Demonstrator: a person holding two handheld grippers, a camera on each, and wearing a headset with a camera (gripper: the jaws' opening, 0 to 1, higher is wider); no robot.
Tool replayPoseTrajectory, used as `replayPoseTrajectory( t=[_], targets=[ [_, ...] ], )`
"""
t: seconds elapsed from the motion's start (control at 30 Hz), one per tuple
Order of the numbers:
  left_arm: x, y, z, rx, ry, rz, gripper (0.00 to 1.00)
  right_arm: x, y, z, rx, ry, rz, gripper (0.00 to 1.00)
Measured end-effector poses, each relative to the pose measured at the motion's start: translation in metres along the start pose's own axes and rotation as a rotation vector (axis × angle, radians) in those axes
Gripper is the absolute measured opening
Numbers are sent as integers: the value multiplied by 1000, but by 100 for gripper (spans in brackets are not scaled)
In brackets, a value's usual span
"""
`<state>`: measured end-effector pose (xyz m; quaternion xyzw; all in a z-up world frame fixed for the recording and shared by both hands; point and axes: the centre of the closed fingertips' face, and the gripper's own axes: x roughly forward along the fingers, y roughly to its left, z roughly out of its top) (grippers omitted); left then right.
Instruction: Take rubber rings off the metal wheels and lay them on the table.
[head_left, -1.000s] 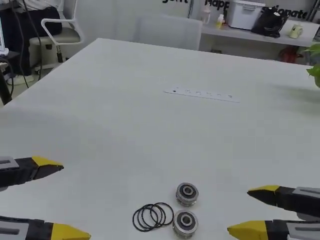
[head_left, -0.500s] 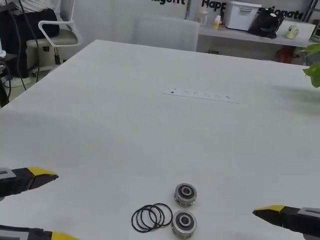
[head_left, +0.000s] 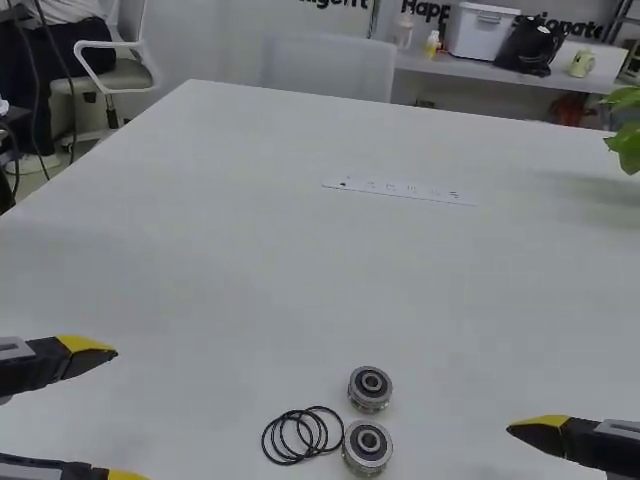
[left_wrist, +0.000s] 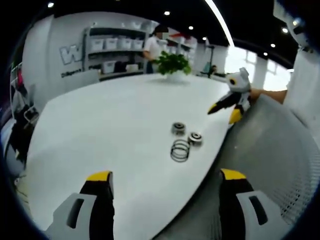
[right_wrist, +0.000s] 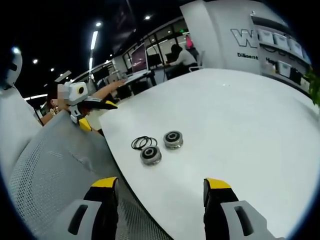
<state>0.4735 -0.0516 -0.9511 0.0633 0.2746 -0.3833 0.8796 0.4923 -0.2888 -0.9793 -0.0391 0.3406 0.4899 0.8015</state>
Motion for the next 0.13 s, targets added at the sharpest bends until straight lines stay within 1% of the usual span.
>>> replayPoseTrajectory(
  t=[0.13],
  targets=[
    [0, 0, 0, 0, -3, 1, 88, 0, 0, 0, -4, 5, -1, 69]
  ],
)
